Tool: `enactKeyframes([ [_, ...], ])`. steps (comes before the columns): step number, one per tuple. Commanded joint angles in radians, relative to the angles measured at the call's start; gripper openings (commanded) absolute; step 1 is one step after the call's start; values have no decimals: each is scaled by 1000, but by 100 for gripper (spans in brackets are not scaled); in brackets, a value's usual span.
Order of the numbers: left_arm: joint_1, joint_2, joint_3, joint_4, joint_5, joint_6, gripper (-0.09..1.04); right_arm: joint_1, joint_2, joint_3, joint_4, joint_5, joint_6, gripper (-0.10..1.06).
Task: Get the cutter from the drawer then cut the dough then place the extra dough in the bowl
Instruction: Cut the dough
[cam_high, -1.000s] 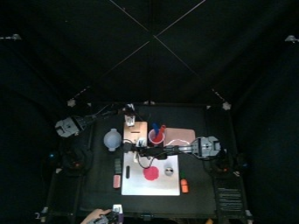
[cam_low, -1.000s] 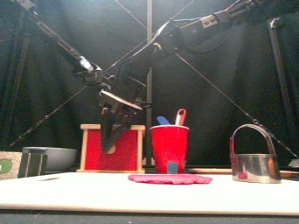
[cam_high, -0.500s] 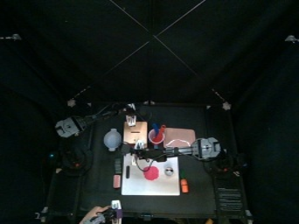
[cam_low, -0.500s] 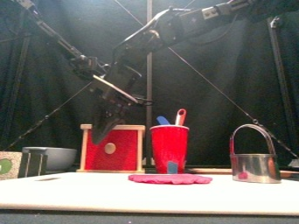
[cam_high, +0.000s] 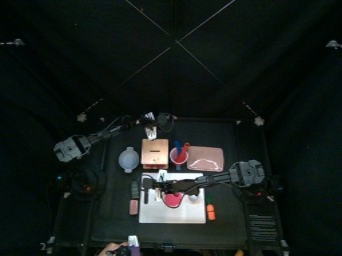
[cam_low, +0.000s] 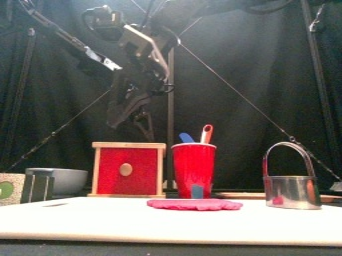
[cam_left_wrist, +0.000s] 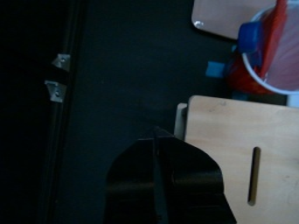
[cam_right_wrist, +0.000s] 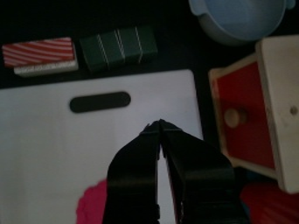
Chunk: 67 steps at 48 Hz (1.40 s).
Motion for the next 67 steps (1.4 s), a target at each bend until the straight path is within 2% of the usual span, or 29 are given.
enactKeyframes([
  [1, -44, -52, 17, -21, -41, 0, 35, 8, -118, 51, -6, -5, 2, 8],
  [8, -118, -72, 71, -67, -112, 0, 35, 12, -196, 170, -8, -11, 2, 8],
  [16, -245, -101, 138, -130, -235, 0, 34, 12, -307, 322, 6, -89, 5, 8],
  [22, -344, -135, 184, -167, -344, 0, 34, 17, -414, 422, 49, -144, 5, 9],
  [34, -502, -170, 307, -239, -591, 2, 34, 18, -580, 604, 124, -143, 5, 9],
  [40, -561, -181, 365, -288, -726, 2, 34, 31, -617, 638, 173, -106, 3, 12],
  [46, -621, -195, 419, -324, -874, 2, 34, 44, -630, 638, 201, -12, 2, 22],
  [55, -738, -213, 500, -325, -1149, 6, 34, 92, -624, 604, 258, 135, 2, 46],
  [61, -788, -213, 545, -327, -1292, 2, 34, 114, -614, 591, 298, 138, 2, 62],
  [67, -816, -215, 572, -351, -1365, 2, 34, 121, -591, 589, 324, 138, 5, 79],
])
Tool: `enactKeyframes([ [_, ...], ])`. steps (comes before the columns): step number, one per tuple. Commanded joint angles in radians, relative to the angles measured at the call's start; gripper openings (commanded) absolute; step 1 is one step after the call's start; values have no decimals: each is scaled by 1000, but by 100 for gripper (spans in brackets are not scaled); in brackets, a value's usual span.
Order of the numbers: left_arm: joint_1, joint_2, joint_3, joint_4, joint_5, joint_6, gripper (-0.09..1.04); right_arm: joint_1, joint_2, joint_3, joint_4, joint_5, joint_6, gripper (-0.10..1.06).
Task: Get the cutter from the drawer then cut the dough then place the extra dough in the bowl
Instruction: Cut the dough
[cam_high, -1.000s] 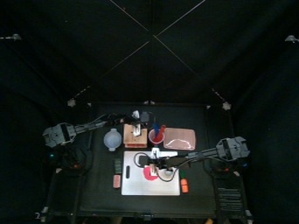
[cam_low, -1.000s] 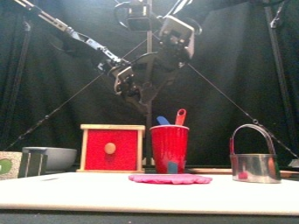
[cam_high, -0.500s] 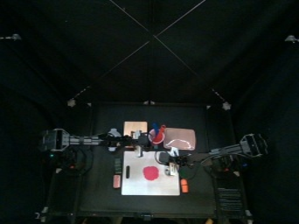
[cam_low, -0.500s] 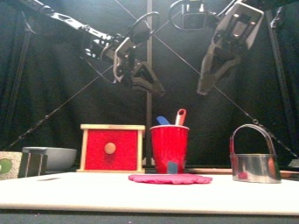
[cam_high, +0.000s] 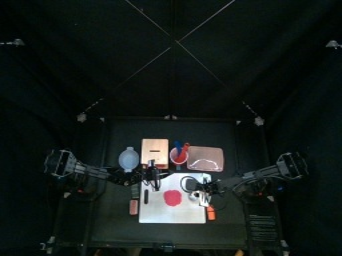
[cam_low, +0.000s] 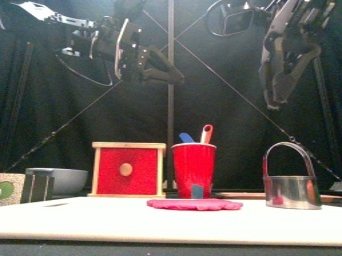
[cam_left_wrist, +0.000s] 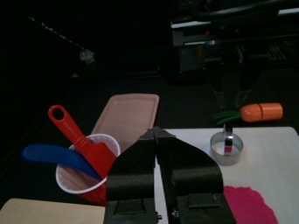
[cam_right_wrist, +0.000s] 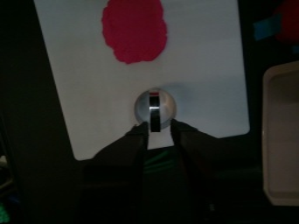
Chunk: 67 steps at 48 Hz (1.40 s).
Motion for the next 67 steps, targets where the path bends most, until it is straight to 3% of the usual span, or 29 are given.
enactKeyframes([
  [1, -17, -20, 3, -20, -60, 0, 34, 3, 8, -23, 20, -2, 2, 81],
  [5, -18, -20, 11, -29, -60, -2, 35, 3, 37, -23, 18, -2, 3, 85],
  [28, -18, -20, 40, -52, -60, -2, 35, -6, 195, -37, 14, -48, 0, 83],
  [49, -20, -20, 52, -83, -60, -2, 35, -15, 207, -26, 12, -48, 0, 61],
  [67, -21, -21, 58, -87, -60, 0, 35, -12, 230, -137, 8, -5, -5, 57],
])
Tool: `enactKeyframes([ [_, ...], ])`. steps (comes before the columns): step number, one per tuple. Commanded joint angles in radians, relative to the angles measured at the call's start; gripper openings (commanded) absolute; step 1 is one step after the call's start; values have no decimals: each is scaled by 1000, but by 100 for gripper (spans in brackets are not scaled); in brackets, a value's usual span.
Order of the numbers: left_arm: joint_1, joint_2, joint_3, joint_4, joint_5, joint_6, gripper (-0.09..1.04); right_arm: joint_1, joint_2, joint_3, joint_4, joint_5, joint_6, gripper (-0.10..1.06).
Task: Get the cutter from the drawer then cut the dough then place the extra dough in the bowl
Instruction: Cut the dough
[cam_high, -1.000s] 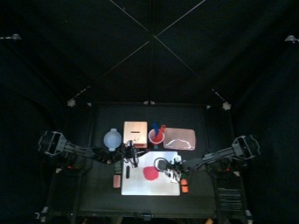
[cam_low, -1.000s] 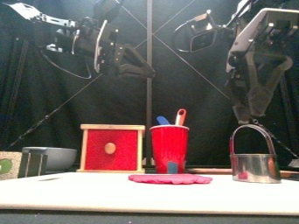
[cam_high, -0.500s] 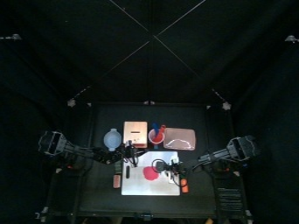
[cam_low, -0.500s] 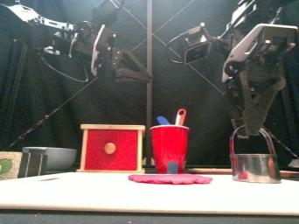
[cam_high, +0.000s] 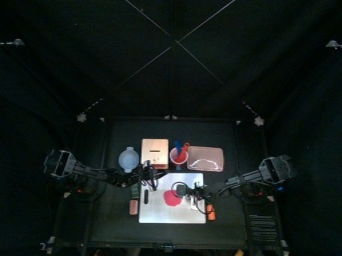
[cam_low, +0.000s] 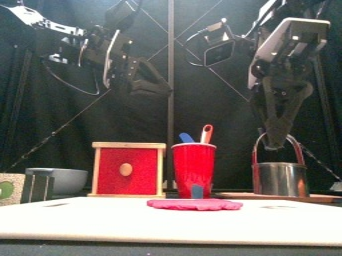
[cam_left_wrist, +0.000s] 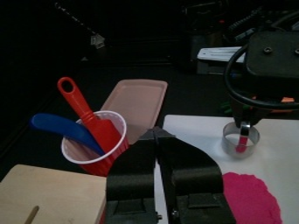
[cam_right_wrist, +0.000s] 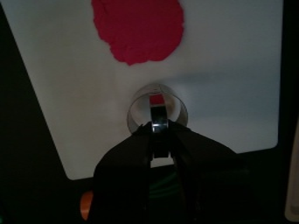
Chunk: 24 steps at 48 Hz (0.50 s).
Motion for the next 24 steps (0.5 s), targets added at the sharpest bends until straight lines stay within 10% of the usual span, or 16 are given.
enactKeyframes([
  [1, -3, -20, -2, 0, -9, 2, 35, 0, 0, -72, -5, 20, -3, 57],
  [24, 5, -129, 138, -51, -20, 2, 34, -34, 213, -391, -31, 169, -66, 57],
])
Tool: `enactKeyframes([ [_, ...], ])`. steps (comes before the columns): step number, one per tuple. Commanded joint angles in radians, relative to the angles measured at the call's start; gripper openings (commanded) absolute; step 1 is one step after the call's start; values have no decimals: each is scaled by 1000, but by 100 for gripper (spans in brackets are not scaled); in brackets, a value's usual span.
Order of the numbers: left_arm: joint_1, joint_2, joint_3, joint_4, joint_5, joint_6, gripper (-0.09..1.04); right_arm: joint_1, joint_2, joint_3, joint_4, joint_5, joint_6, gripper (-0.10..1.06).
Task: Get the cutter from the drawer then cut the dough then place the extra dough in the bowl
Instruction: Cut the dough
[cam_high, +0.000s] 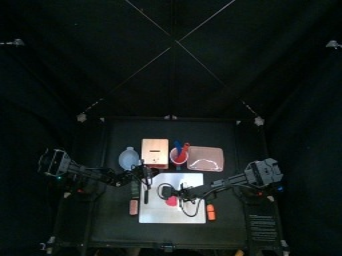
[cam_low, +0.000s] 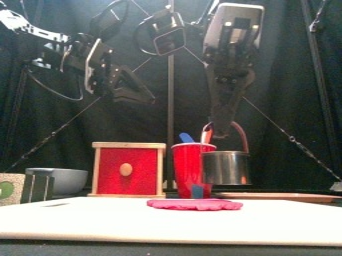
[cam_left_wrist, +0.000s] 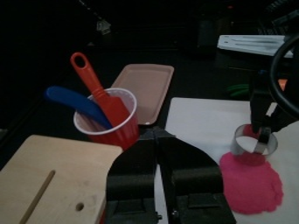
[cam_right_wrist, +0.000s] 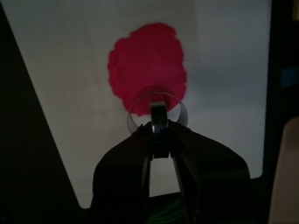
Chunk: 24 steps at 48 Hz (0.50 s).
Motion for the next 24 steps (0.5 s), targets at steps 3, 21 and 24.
enactKeyframes([
  [3, 3, -57, 32, -18, -12, 2, 34, -17, 31, -110, 5, 15, -51, 57],
  [21, 2, -98, 91, -43, -12, 0, 34, -40, 100, -193, 57, 44, -109, 57],
  [24, 2, -98, 91, -44, -12, 0, 34, -41, 101, -190, 61, 44, -109, 57],
])
